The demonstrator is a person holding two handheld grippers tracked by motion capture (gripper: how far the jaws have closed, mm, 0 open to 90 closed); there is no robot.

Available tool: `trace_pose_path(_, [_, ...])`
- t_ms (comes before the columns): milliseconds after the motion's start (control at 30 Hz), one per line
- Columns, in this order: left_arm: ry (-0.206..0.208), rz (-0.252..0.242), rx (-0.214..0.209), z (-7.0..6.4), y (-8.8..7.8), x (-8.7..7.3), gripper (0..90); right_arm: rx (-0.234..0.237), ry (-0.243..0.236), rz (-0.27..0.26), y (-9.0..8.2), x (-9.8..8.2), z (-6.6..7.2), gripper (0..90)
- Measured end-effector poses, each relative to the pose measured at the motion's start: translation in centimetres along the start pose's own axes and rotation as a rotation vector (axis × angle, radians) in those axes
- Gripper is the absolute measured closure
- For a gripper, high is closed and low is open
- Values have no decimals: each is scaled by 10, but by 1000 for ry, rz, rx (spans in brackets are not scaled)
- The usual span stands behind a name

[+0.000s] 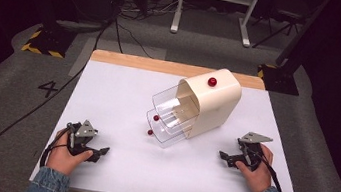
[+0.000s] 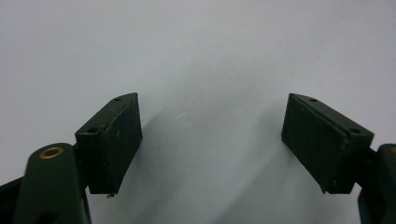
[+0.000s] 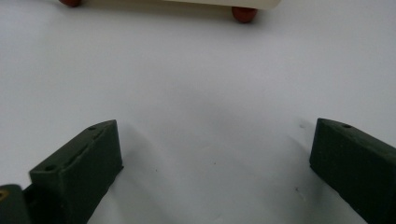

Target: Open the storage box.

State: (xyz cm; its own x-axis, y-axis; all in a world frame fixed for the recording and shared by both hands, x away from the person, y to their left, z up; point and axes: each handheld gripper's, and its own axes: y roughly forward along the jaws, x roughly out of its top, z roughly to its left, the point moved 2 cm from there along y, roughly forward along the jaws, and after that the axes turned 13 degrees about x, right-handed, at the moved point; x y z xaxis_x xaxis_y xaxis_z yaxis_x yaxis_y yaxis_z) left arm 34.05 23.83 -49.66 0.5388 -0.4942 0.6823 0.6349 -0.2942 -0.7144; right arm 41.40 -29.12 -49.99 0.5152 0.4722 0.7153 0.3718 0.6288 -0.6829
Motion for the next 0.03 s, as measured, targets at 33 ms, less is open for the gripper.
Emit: trace_pose_path(33, [-2, 1, -3, 0, 0, 0, 202, 0, 0, 0, 0, 0, 0, 21])
